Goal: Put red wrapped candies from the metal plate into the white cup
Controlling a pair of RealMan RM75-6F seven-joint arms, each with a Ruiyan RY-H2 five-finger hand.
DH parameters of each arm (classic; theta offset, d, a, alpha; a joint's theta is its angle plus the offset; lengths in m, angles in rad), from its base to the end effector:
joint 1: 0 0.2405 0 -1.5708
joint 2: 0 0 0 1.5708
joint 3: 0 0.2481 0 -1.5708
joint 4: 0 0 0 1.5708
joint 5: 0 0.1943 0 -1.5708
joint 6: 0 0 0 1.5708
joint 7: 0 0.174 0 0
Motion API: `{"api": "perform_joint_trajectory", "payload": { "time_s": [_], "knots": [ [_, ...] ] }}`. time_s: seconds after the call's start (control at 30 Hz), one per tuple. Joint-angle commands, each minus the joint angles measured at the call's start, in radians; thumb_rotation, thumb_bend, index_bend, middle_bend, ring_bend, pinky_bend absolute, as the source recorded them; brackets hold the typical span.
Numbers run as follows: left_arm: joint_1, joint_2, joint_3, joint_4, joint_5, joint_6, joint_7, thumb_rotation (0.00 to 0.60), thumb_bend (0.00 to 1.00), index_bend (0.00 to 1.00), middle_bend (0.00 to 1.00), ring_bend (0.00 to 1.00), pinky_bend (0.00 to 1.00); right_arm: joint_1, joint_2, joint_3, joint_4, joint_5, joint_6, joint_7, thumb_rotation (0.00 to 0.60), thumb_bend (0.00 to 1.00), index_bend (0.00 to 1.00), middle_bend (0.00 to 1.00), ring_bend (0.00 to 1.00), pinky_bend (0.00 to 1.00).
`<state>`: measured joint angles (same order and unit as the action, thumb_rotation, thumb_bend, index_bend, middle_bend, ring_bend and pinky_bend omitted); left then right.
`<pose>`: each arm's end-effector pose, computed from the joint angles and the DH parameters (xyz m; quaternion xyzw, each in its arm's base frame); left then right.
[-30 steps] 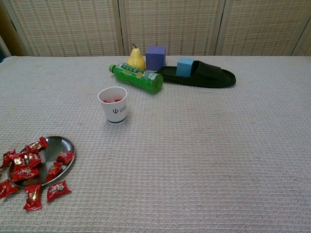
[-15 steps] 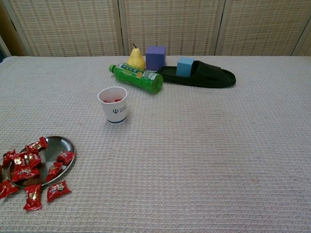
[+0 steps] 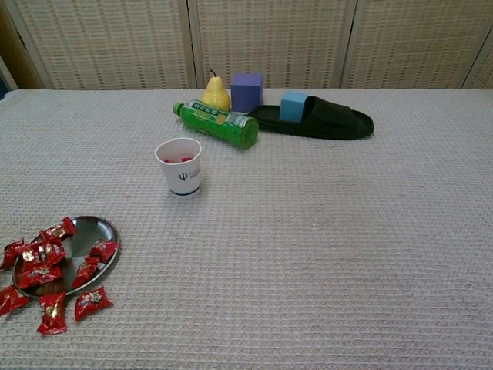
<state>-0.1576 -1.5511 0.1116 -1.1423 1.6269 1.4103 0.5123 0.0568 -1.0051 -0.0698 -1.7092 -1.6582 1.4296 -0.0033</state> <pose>-0.3087 0.1984 0.0232 -0.7773 -0.1847 -0.2166 0.5610 -0.2832 -0.1726 0.1585 0.6672 -0.4071 0.3460 0.5191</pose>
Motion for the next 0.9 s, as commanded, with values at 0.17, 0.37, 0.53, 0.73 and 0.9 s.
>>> {"api": "perform_joint_trajectory", "payload": {
  "time_s": [0.17,0.37,0.53,0.73,0.9],
  "knots": [
    [-0.009,0.039,-0.036,-0.044,-0.010,0.020,-0.036,0.600,0.40,0.55,0.89,0.83,1.00,0.002,-0.001,0.003,-0.001,0.009,-0.005,-0.002,0.600,0.00,0.00,0.00,0.00,0.00],
    [-0.102,0.096,-0.119,-0.199,-0.002,-0.018,-0.037,0.600,0.40,0.54,0.89,0.83,1.00,0.010,-0.006,0.008,-0.002,0.024,-0.023,-0.011,0.600,0.00,0.00,0.00,0.00,0.00],
    [-0.244,0.110,-0.225,-0.339,-0.047,-0.168,0.096,0.600,0.40,0.53,0.89,0.84,1.00,0.018,-0.008,0.019,-0.003,0.053,-0.041,-0.014,0.600,0.00,0.00,0.00,0.00,0.00],
    [-0.409,0.051,-0.356,-0.354,-0.173,-0.338,0.174,0.600,0.40,0.53,0.89,0.84,1.00,0.024,-0.004,0.034,-0.003,0.093,-0.056,-0.002,0.600,0.00,0.00,0.00,0.00,0.00],
    [-0.510,-0.010,-0.424,-0.305,-0.277,-0.408,0.242,0.600,0.40,0.53,0.89,0.84,1.00,0.026,0.003,0.042,0.001,0.115,-0.062,0.014,0.600,0.00,0.00,0.00,0.00,0.00]
  ]
}}
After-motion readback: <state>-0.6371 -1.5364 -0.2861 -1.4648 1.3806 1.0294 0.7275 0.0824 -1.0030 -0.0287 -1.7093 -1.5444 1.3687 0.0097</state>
